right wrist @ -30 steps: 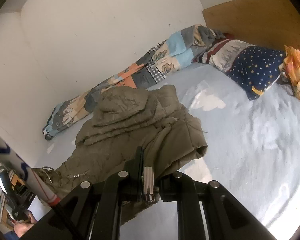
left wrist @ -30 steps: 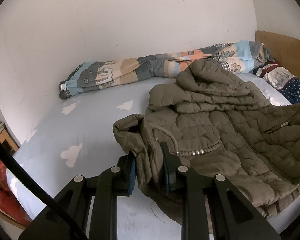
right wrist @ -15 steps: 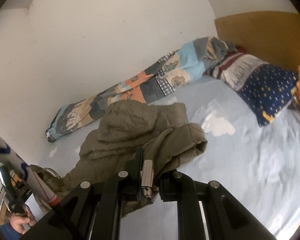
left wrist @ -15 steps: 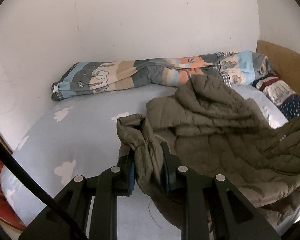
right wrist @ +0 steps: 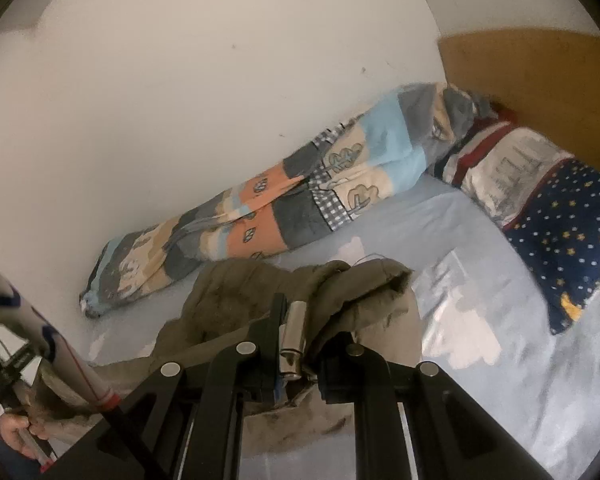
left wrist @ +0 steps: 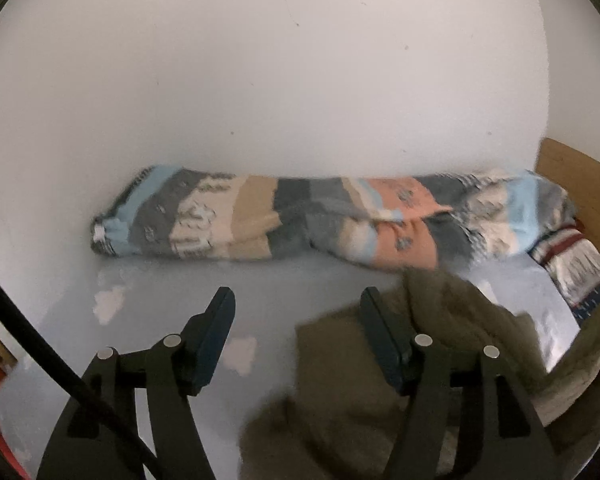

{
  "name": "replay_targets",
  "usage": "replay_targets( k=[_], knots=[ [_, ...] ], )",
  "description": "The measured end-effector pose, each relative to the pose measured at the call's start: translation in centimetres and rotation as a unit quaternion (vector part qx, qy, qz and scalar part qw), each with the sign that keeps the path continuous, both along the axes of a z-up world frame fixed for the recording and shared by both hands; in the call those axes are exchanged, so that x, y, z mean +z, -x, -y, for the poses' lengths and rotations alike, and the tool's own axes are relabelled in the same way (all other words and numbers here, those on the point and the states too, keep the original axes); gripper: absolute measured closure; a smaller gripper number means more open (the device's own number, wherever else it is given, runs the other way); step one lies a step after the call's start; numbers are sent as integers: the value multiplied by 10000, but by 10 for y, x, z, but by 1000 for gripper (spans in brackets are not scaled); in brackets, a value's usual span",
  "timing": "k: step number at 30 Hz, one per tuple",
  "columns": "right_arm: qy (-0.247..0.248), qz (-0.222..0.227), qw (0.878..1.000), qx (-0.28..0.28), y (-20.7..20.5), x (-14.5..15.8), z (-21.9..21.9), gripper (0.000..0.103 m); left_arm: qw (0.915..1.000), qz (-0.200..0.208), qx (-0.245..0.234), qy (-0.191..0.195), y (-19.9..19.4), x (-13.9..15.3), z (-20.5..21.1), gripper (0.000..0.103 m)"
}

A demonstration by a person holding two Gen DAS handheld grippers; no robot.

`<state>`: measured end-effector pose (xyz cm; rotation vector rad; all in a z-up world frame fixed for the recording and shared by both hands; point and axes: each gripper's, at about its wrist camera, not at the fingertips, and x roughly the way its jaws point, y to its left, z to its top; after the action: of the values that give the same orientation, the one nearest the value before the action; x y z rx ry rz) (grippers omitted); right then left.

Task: Fold large clothes
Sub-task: 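Lift the jacket hem with both grippers and fold it over the body, then lay the folded jacket down and open both grippers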

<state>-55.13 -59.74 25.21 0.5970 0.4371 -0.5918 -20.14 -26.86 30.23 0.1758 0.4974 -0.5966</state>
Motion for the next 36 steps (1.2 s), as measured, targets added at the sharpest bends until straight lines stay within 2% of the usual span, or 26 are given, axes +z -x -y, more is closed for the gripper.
replay_targets(
  k=[6, 10, 16, 19, 23, 25, 27, 28, 29, 31, 33, 36],
  knots=[
    [-230, -196, 9993, -238, -58, -16, 67, 90, 9990, 157, 391, 150, -40, 12, 0, 38],
    [-255, -407, 9980, -405, -93, -31, 105, 90, 9998, 83, 136, 122, -45, -8, 8, 37],
    [-401, -742, 9949, -560, -131, -64, 145, 90, 9958, -488, -647, -425, -40, -90, 73, 37],
    [-416, -941, 9930, -586, -147, -81, 154, 90, 9903, -900, -734, -766, -50, -137, 112, 37],
    [-571, -1054, 9906, -659, -160, -103, 165, 89, 9834, -1126, -628, -1280, -72, -183, 152, 37],
    [-825, -928, 9899, -677, -159, -114, 174, 81, 9796, -1360, -601, -1349, -84, -198, 160, 37],
    [-1284, -674, 9876, -598, -154, -122, 184, 68, 9800, -1365, -498, -1356, -91, -205, 164, 37],
    [-1496, -497, 9859, -566, -148, -124, 189, 59, 9801, -1355, -481, -1372, -91, -207, 164, 37],
    [-1625, -274, 9848, -543, -138, -123, 193, 45, 9800, -1337, -461, -1402, -92, -209, 165, 37],
    [-1649, -7, 9848, -545, -122, -114, 194, 23, 9804, -1297, -448, -1411, -92, -210, 164, 37],
    [-1508, 214, 9870, -521, -102, -102, 192, 22, 9815, -1245, -434, -1385, -88, -206, 161, 37],
    [-1186, -108, 9926, -241, -93, -95, 178, 22, 9859, -1089, -444, -1189, -69, -191, 151, 37]
  ],
)
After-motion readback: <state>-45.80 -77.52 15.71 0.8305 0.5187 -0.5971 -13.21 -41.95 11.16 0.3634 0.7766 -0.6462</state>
